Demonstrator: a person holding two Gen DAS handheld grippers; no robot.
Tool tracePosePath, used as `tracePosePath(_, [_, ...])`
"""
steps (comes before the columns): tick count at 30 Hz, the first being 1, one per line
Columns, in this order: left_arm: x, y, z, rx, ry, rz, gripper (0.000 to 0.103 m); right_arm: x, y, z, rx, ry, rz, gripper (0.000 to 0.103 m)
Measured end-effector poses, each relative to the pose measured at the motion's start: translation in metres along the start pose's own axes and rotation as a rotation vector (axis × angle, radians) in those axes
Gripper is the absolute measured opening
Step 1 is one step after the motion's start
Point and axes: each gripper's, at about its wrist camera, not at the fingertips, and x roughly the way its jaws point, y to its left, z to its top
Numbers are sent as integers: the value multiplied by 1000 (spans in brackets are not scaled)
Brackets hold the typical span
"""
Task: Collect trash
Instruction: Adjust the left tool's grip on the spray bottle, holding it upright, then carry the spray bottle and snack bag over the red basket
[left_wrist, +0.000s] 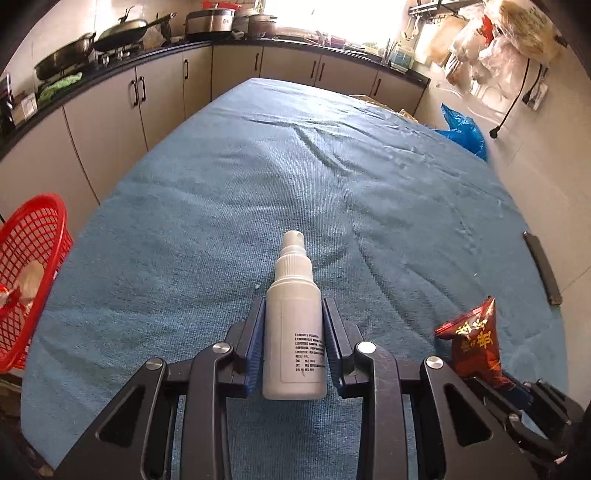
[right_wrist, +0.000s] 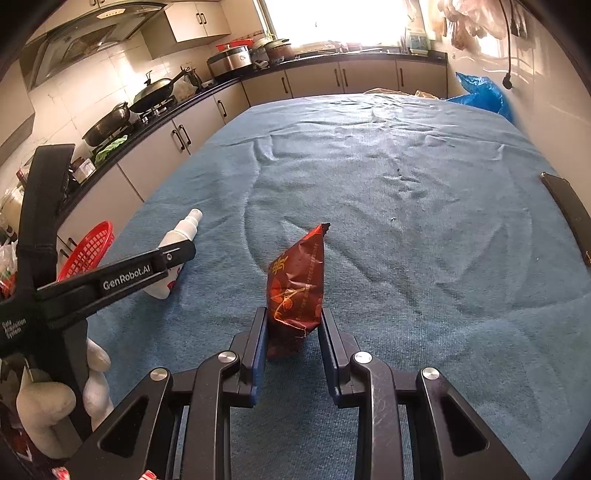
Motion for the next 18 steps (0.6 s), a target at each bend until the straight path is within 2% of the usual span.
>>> tracePosePath(7, [-21,6,-4,-3,-25,34,29,-6,2,1,-8,-19,-3,29])
tracePosePath(18, [-62,21,-9,-25,-95,40,29,-18,21,1,-38,-46,9,28])
